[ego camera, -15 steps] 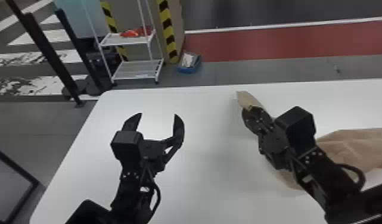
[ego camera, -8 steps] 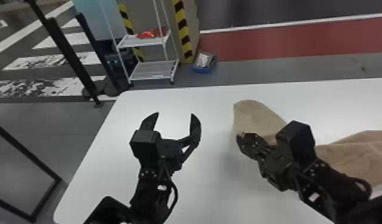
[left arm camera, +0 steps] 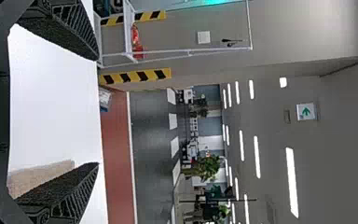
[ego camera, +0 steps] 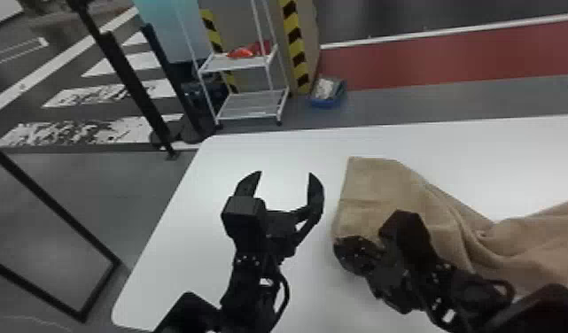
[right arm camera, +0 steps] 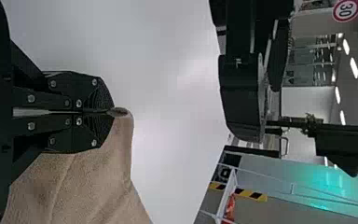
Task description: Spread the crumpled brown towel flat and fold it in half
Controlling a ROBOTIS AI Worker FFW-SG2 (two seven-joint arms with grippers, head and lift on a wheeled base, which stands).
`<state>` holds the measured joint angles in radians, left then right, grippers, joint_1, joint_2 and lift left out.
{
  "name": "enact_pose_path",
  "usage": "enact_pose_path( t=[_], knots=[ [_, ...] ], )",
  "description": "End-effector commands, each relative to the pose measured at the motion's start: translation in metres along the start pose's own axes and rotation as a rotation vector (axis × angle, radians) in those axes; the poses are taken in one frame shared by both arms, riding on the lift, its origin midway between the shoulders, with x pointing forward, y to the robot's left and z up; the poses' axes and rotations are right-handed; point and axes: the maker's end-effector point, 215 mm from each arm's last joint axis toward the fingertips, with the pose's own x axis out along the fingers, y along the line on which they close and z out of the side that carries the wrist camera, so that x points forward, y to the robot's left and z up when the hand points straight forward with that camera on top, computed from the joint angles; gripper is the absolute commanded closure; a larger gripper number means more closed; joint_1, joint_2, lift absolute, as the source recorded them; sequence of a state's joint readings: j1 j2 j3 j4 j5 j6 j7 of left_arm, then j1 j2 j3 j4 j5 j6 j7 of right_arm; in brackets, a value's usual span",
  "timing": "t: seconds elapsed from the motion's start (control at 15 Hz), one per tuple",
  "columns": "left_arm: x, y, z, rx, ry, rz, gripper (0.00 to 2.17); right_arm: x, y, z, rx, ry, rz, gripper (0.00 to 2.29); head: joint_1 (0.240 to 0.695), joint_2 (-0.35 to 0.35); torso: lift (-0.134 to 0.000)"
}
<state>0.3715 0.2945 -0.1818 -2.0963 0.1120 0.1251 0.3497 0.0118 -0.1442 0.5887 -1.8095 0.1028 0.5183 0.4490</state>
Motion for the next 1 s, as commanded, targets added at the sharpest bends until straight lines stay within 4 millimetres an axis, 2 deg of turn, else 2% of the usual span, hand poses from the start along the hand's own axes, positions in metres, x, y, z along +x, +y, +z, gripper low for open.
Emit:
enact_pose_path(
  t=[0.0,0.07,0.33,0.47,0.53,0.6,0.87,0.93],
  knots=[
    [0.000,0.000,-0.002,0.000,0.003,0.000,0.07,-0.007,0.003,-0.004,0.026,-0.010,0.015,0.21,0.695,0.350,-0.125],
    [0.000,-0.001,0.000,-0.001,0.001,-0.005,0.07,-0.015,0.001,0.002,0.035,-0.031,0.011,0.06,0.695,0.350,-0.125],
    [0.001,-0.003,0.003,-0.003,-0.005,-0.007,0.07,-0.067,-0.028,0.029,0.062,-0.150,-0.058,0.06,0.695,0.350,-0.125],
    [0.001,-0.003,0.002,0.000,-0.005,-0.010,0.07,-0.105,-0.054,0.049,0.035,-0.233,-0.132,0.07,0.695,0.342,-0.125],
    [0.001,-0.003,0.002,0.001,-0.003,-0.010,0.07,-0.125,-0.072,0.054,0.016,-0.263,-0.183,0.07,0.695,0.309,-0.125],
    [0.001,-0.003,0.002,0.001,-0.003,-0.010,0.07,-0.147,-0.092,0.055,0.017,-0.291,-0.230,0.07,0.695,0.288,-0.125],
    [0.001,-0.003,-0.003,0.003,0.005,-0.010,0.07,-0.224,-0.161,0.033,0.060,-0.372,-0.405,0.09,0.695,0.194,-0.125],
    [0.001,-0.003,-0.004,0.003,0.007,-0.010,0.07,-0.246,-0.177,0.025,0.063,-0.395,-0.456,0.09,0.695,0.142,-0.125]
  ],
)
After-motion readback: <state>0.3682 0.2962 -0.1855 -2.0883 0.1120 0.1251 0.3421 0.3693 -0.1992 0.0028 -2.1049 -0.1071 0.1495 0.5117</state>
